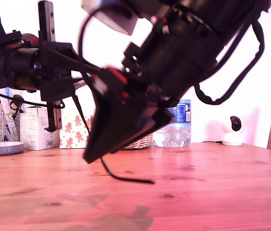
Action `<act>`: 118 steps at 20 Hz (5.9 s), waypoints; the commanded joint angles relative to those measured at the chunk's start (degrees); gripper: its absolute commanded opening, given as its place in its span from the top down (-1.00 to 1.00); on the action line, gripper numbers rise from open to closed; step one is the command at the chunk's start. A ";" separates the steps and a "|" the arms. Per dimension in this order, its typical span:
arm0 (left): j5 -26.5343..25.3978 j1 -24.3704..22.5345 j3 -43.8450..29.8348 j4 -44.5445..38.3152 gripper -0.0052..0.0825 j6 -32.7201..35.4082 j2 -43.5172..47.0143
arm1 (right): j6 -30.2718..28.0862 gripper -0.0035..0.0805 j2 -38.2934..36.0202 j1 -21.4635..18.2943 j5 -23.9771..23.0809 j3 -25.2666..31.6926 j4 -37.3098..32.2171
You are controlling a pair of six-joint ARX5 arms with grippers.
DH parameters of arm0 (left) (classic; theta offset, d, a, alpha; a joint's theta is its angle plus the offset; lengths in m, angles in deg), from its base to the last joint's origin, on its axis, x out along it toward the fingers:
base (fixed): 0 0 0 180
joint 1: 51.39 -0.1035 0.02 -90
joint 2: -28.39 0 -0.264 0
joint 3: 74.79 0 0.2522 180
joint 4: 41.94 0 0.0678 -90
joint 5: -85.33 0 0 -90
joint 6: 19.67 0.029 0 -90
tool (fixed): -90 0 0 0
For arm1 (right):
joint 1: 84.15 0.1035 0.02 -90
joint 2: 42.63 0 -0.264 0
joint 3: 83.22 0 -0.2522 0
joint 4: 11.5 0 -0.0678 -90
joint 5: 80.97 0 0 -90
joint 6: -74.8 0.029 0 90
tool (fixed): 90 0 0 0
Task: Pick up the glasses and close them, then place them back on the table
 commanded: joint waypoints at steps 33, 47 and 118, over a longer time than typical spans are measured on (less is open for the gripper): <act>14.19 -2.08 0.22 2.71 0.93 4.55 -5.31 | -13.22 -0.09 -0.22 -0.13 -6.58 -0.44 7.08; 14.38 -1.86 0.24 4.48 0.93 4.44 -5.31 | -13.73 -0.09 0.07 -0.61 -5.33 -0.46 7.30; 12.92 -2.01 0.24 3.96 0.93 4.59 -5.31 | -6.49 -0.02 0.24 -8.52 -30.16 -0.83 4.13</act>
